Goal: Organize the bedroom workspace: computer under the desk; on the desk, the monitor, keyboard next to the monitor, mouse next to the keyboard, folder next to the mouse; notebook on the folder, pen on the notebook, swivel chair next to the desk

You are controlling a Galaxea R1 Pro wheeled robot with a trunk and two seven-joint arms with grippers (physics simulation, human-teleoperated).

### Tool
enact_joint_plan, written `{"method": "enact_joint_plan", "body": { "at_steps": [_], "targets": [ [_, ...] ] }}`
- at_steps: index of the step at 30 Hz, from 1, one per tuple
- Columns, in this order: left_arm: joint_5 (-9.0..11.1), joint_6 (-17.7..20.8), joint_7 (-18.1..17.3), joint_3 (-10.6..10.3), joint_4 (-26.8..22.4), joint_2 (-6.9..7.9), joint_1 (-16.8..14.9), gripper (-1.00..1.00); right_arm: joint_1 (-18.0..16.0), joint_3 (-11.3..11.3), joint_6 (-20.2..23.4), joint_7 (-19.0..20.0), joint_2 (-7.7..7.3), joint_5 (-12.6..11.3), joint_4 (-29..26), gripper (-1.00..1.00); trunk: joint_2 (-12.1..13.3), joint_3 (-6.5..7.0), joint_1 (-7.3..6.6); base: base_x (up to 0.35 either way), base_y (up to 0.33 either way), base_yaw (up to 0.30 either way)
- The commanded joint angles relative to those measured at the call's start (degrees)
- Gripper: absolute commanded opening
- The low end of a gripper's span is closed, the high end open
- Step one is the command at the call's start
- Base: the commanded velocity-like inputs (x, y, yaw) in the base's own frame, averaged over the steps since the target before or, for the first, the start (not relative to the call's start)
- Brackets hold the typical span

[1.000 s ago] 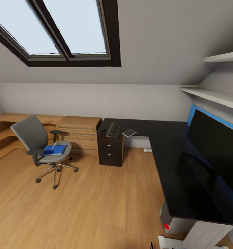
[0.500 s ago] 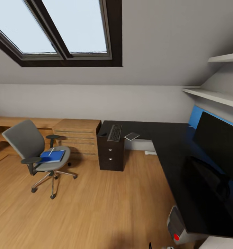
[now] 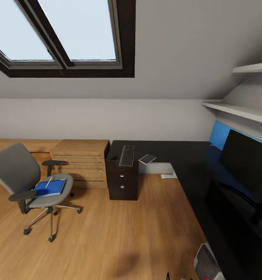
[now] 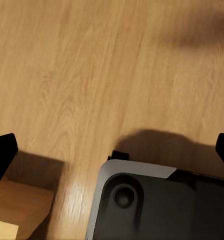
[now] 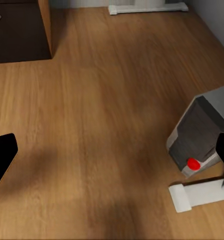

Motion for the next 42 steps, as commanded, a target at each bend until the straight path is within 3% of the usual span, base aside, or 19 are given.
{"method": "enact_joint_plan", "body": {
  "at_steps": [1,10,27,34,42],
  "targets": [
    [-0.1,-0.1,-0.1,0.2,0.0,-0.06,0.0,1.0,-0.1,0.5,-0.2,-0.4,-0.02,-0.4,0.0,1.0,-0.1,-0.08,0.07,0.325,0.04,-0.011],
    [0.1,-3.2,-0.1,0.2,1.4,-0.03,0.0,1.0,-0.1,0.3,-0.2,-0.4,-0.01,-0.4,0.0,1.0,-0.1,-0.04,0.07,0.272,0.007,-0.002],
    [0.3,-3.6,-0.1,0.2,1.3,-0.66,0.0,1.0,-0.1,0.4,-0.3,-0.3,-0.07,-0.2,0.0,1.0,-0.1,-0.04,0.07,0.297,0.0,0.0],
    [0.3,-3.6,-0.1,0.2,1.3,-0.59,0.0,1.0,-0.1,0.2,-0.1,-0.4,-0.1,2.4,1.3,1.0,-0.1,-0.04,0.07,0.33,0.0,0.0],
    [0.1,-3.6,-0.5,0.2,1.4,-0.62,0.0,1.0,-0.1,0.1,-0.3,-0.4,0.05,2.7,2.7,1.0,-0.1,-0.04,0.07,0.329,0.06,0.0]
  ]
}}
